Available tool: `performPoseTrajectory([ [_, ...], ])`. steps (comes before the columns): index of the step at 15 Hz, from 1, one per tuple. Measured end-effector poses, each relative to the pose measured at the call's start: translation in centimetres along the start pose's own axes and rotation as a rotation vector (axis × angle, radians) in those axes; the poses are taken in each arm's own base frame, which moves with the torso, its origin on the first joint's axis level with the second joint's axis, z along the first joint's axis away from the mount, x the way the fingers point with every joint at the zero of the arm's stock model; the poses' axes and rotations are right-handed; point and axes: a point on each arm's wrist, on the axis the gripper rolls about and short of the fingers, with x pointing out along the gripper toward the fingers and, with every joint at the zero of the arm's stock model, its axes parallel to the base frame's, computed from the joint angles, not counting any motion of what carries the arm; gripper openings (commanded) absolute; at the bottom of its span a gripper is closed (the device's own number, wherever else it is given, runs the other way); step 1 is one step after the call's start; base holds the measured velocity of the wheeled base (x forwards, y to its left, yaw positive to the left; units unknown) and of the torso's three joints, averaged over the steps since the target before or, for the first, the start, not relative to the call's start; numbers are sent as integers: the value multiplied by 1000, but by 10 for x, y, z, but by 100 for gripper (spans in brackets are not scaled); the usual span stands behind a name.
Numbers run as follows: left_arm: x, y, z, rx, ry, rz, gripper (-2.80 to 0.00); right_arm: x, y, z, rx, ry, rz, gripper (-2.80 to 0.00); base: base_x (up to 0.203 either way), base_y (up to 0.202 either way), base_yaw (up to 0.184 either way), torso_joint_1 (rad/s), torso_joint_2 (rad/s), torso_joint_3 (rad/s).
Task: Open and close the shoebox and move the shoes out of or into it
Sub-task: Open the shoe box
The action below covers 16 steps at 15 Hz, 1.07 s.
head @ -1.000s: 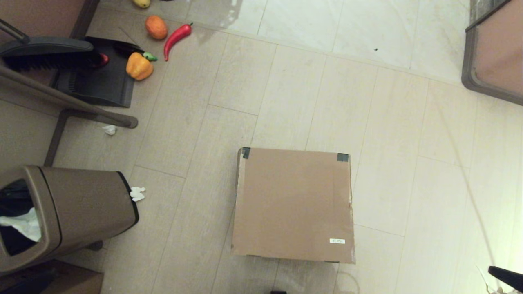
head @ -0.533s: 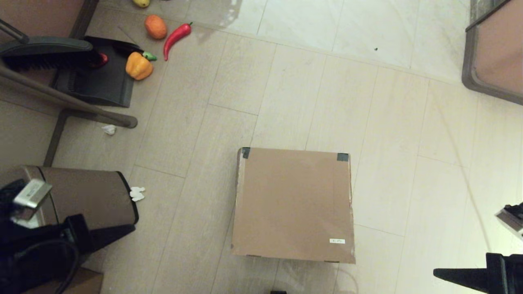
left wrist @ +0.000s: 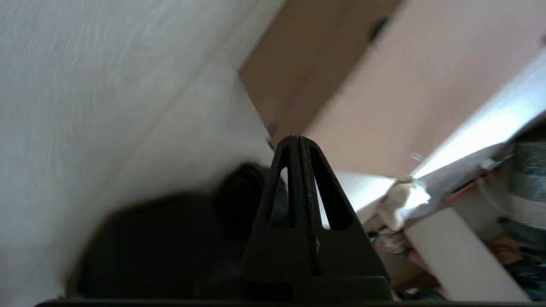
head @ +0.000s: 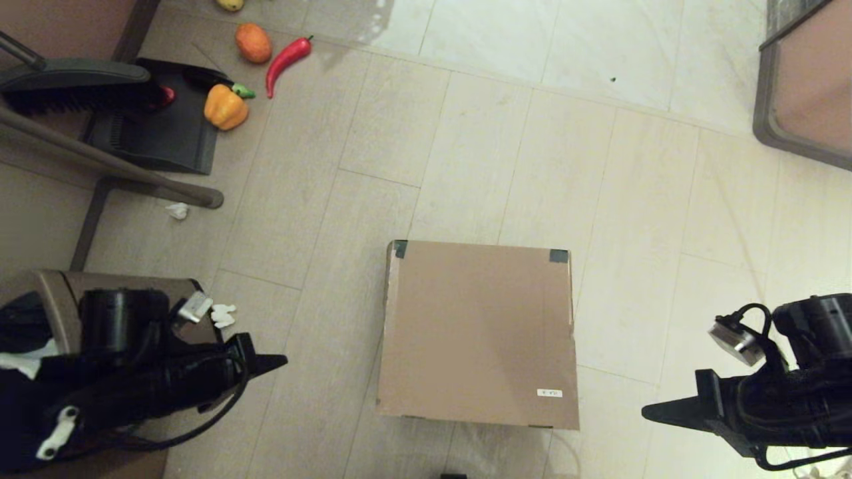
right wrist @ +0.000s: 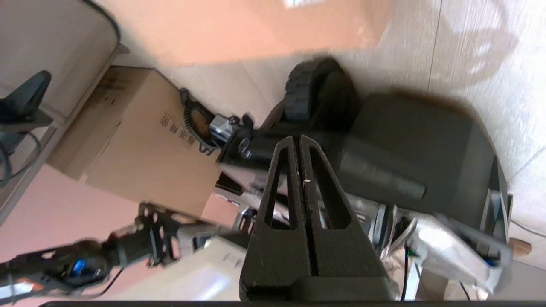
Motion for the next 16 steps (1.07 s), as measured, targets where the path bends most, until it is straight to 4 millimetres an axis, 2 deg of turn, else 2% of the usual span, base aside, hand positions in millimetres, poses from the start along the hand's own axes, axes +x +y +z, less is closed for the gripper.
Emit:
performPoseTrajectory([
  [3,46,-1,-1,57,20,-41,-280,30,-16,14,-1,5,6,-280,0,0,0,0,0,0],
  [5,69,-5,-1,73,43,-60,-280,48,-25,20,0,12,10,-280,0,0,0,0,0,0],
  [10,111,-14,2,104,46,-59,-280,86,-46,39,40,-70,9,-280,0,0,0,0,0,0],
  [16,155,-26,-9,118,77,-80,-280,120,-66,54,83,-111,-44,-280,0,0,0,0,0,0],
])
